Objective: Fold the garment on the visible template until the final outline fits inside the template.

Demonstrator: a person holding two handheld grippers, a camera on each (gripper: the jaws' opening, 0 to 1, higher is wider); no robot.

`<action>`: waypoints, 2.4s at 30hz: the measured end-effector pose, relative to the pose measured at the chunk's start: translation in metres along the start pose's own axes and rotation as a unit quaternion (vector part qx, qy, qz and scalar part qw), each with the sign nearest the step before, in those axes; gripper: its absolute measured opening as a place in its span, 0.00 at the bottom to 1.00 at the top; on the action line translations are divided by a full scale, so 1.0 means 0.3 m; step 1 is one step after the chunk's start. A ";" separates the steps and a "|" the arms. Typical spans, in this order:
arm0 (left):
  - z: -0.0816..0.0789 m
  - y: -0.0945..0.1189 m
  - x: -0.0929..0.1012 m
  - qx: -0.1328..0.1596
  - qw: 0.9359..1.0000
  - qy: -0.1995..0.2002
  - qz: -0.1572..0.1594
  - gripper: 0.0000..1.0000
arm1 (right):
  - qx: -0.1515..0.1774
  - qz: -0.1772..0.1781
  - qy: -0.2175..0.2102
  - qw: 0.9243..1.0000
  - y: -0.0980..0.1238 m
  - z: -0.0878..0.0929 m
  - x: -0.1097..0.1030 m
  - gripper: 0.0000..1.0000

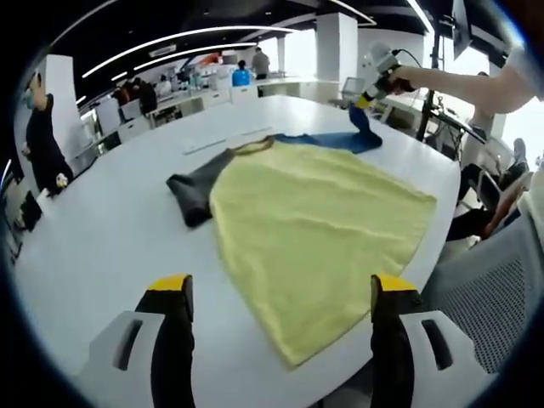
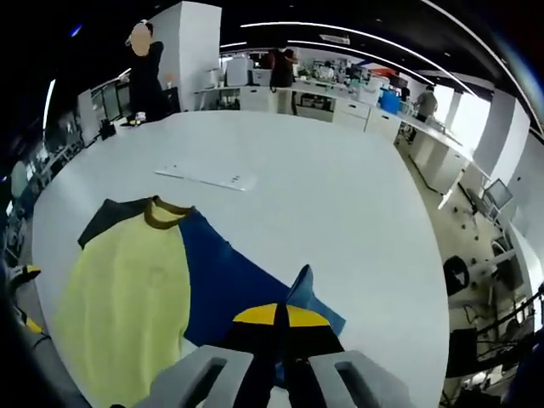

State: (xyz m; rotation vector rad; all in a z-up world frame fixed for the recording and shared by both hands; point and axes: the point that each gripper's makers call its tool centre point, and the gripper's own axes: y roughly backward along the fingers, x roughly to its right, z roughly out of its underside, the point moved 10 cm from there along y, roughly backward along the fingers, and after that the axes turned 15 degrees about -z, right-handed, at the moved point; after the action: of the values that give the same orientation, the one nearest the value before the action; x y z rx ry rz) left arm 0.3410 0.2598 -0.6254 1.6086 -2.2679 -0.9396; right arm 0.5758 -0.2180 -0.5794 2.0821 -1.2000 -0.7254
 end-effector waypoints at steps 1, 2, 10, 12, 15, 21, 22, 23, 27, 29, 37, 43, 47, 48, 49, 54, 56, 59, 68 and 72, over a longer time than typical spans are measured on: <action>0.000 0.000 0.000 0.000 1.000 0.000 0.001 0.83 | 0.002 -0.003 0.000 1.000 -0.003 -0.004 -0.006 0.00; 0.001 0.000 0.000 -0.001 1.000 0.000 0.001 0.83 | 0.002 -0.005 0.001 1.000 -0.006 -0.008 -0.010 0.00; 0.005 -0.003 0.005 -0.002 1.000 0.004 0.005 0.85 | 0.007 -0.019 0.002 1.000 -0.033 -0.035 -0.071 0.00; 0.006 -0.004 0.007 -0.001 1.000 0.003 0.006 0.85 | 0.008 -0.024 0.000 1.000 -0.041 -0.040 -0.089 0.00; 0.010 -0.003 0.009 -0.003 1.000 0.002 0.008 0.85 | 0.007 -0.034 0.006 0.999 -0.047 -0.048 -0.127 0.00; 0.015 0.001 0.009 -0.003 1.000 0.004 0.009 0.86 | 0.009 -0.046 0.012 0.999 -0.069 -0.064 -0.185 0.00; 0.016 0.002 0.010 -0.003 1.000 0.005 0.010 0.86 | 0.008 -0.047 0.014 0.999 -0.073 -0.065 -0.193 0.00; 0.016 0.002 0.009 -0.003 1.000 0.005 0.010 0.86 | 0.009 -0.048 0.015 0.999 -0.077 -0.068 -0.204 0.00; 0.019 0.005 0.007 -0.002 1.000 0.006 0.009 0.87 | 0.007 -0.054 0.022 0.998 -0.090 -0.076 -0.239 0.00; 0.021 0.005 0.008 -0.003 1.000 0.007 0.010 0.87 | 0.006 -0.059 0.023 0.998 -0.099 -0.083 -0.254 0.00; 0.028 0.003 0.009 -0.007 1.000 0.008 0.012 0.87 | 0.002 -0.071 0.039 0.997 -0.137 -0.115 -0.328 0.00; 0.031 -0.001 0.006 -0.011 1.000 0.006 0.011 0.86 | -0.006 -0.081 0.054 0.995 -0.168 -0.137 -0.381 0.00; 0.032 -0.001 0.006 -0.012 1.000 0.005 0.012 0.86 | -0.006 -0.088 0.057 0.994 -0.181 -0.153 -0.408 0.00; 0.033 -0.001 0.005 -0.014 1.000 0.005 0.011 0.86 | -0.008 -0.090 0.059 0.994 -0.185 -0.155 -0.413 0.00; 0.034 -0.002 0.005 -0.016 1.000 0.005 0.010 0.86 | -0.011 -0.092 0.061 0.994 -0.188 -0.158 -0.419 0.00; 0.038 0.003 0.003 -0.016 1.000 0.010 0.009 0.86 | -0.019 -0.098 0.068 0.993 -0.212 -0.178 -0.455 0.00; 0.041 0.003 0.002 -0.020 1.000 0.010 0.007 0.86 | -0.011 -0.105 0.060 0.993 -0.222 -0.194 -0.471 0.00; 0.042 0.004 0.001 -0.019 1.000 0.015 0.004 0.86 | -0.012 -0.119 0.058 0.991 -0.239 -0.207 -0.505 0.00; 0.047 0.004 -0.004 -0.022 1.000 0.016 0.004 0.86 | -0.016 -0.148 0.063 0.987 -0.282 -0.237 -0.592 0.00; 0.045 0.002 -0.008 -0.020 1.000 0.015 0.003 0.86 | -0.017 -0.153 0.064 0.986 -0.294 -0.249 -0.628 0.00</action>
State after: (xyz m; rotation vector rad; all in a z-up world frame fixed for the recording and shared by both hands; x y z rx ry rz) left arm 0.3345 0.2670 -0.6351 1.5878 -2.2178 -0.9477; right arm 0.5953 0.0017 -0.5672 2.2730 -0.8008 -0.7301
